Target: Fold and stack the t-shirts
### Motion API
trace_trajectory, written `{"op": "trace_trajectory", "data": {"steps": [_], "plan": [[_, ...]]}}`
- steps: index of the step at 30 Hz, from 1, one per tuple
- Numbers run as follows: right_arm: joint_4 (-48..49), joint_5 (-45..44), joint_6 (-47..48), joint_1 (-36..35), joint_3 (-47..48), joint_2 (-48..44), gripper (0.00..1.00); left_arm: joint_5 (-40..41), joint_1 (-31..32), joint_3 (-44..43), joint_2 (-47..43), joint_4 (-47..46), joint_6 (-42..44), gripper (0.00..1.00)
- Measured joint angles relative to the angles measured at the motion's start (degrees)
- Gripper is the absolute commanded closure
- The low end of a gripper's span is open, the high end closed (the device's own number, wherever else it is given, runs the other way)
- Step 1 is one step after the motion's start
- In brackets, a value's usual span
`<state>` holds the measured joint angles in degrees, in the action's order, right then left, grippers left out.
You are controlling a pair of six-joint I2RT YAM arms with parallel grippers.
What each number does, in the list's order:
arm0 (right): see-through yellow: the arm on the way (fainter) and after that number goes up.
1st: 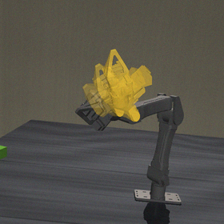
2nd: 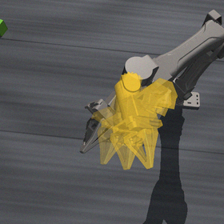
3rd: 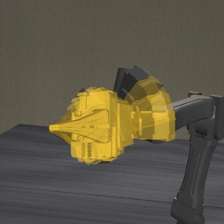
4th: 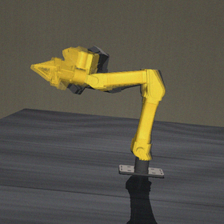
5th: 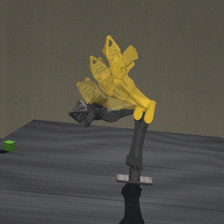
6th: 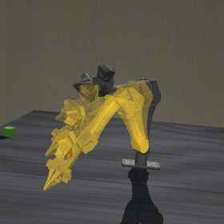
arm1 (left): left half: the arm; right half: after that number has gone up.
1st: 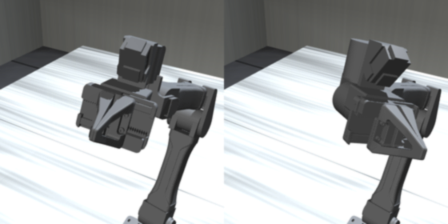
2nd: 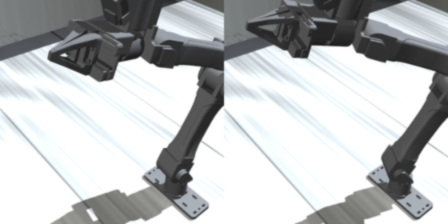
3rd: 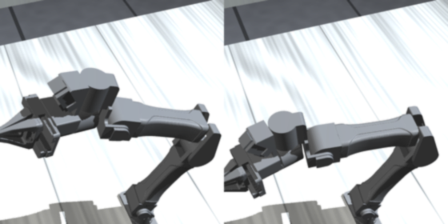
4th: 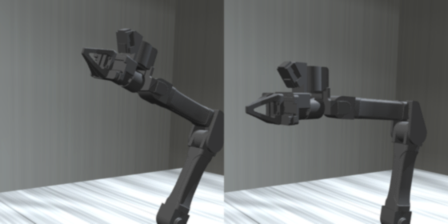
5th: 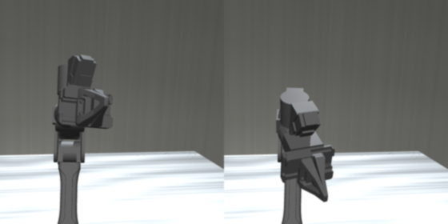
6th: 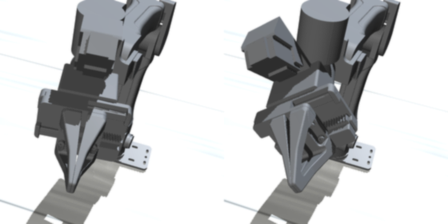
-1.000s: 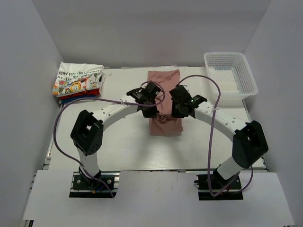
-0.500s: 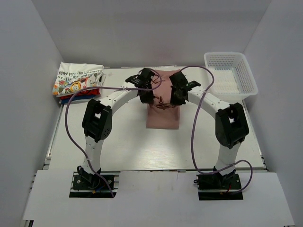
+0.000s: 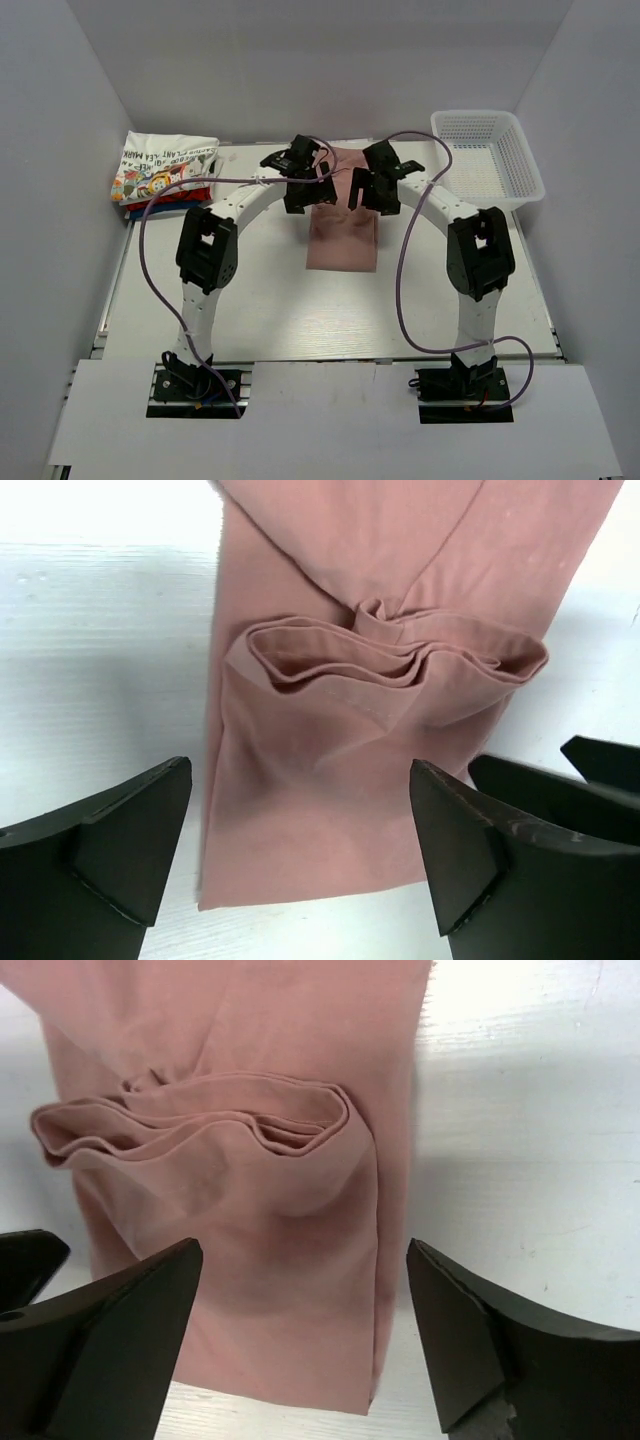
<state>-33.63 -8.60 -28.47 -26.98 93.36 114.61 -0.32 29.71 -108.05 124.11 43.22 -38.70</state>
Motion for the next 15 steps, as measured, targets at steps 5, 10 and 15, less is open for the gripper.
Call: {"op": "trace_trajectory", "data": {"steps": [5,10,15], "plan": [[3.5,4.3,2.6,-0.1,-3.8,-4.3,0.1,0.5,-1.0,6.6,-5.0,-1.1,0.2,0.0],[6.0,9.5,3.4,-0.3,-8.7,-8.5,0.1,0.4,-1.4,20.9,-15.5,-2.0,0.9,0.0],[7.0,13.4,3.4,-0.3,-20.3,-13.7,0.1,-5.1,-0.2,30.3,-20.7,-4.9,2.8,0.0]]}}
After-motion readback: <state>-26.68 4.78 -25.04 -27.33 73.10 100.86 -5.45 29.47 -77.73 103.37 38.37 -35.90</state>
